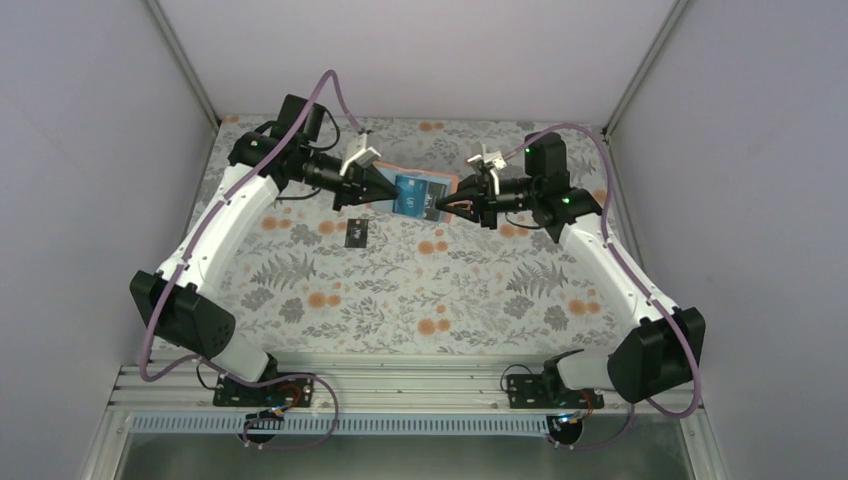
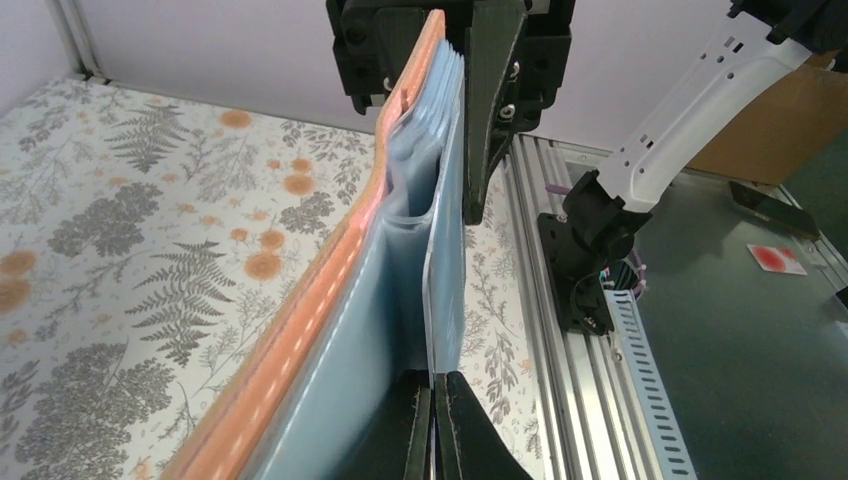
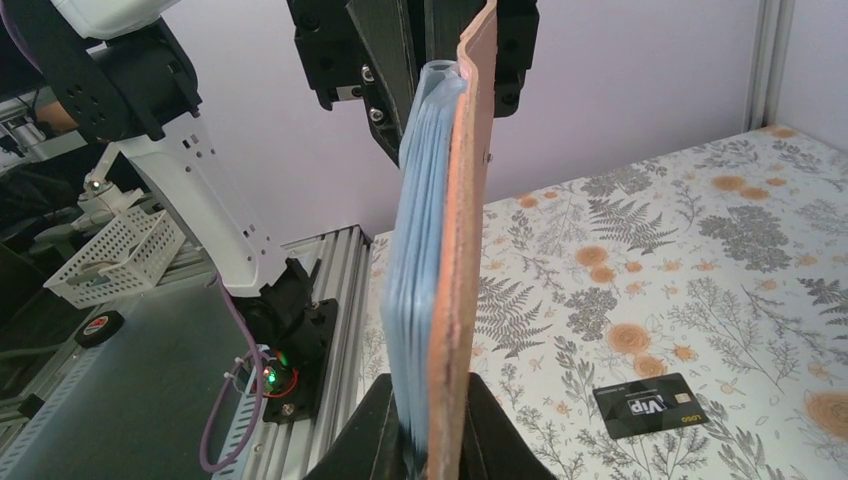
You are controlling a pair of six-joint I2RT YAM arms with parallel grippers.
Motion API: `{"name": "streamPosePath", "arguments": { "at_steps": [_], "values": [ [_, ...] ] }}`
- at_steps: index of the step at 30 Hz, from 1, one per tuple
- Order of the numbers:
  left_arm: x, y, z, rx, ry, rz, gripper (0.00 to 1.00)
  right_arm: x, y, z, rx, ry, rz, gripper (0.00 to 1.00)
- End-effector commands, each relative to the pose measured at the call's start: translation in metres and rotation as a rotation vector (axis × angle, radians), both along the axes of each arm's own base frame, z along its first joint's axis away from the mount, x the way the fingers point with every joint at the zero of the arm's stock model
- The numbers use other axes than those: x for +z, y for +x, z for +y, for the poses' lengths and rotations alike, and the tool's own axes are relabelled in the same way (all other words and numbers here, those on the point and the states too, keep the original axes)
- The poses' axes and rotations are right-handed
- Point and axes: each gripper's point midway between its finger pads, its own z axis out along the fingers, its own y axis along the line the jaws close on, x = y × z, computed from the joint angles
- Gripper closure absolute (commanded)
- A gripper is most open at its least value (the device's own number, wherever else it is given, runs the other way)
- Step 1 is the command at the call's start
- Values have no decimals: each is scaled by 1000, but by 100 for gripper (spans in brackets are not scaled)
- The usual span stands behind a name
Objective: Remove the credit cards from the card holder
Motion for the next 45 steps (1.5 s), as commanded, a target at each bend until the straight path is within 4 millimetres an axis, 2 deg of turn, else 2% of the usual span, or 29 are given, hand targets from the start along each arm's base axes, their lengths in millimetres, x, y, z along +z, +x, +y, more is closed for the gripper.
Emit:
{"name": "streamPosePath", "arguments": {
  "at_steps": [1,7,15,21,24,28,31,35,45],
  "values": [
    [6,10,9,17,10,-57,98,22,-13,-7,17,27,-63,96],
    [10,14,21,38,11,-80,98,22,-13,-10,21,32,-60,96],
    [12,16,21,36,12,-95,98,22,-14,-10,35,35,-56,96],
    [15,33,28,92,36,-114,98,18,-11,-9,26,25,-46,96],
    [21,32,19,89,-6,-68,98,13,-9,-8,29,19,-31,96],
    [24,17,-3,46,12,-113,98,12,-11,-8,40,22,-25,96],
    [25,16,-11,47,17,-105,98,12,-11,-8,43,22,-25,96],
    [19,16,-17,51,35,-87,98,9,-12,-7,63,27,-10,87],
    [16,7,-31,27,27,-61,98,9,-14,-6,83,36,6,78]
  ]
}}
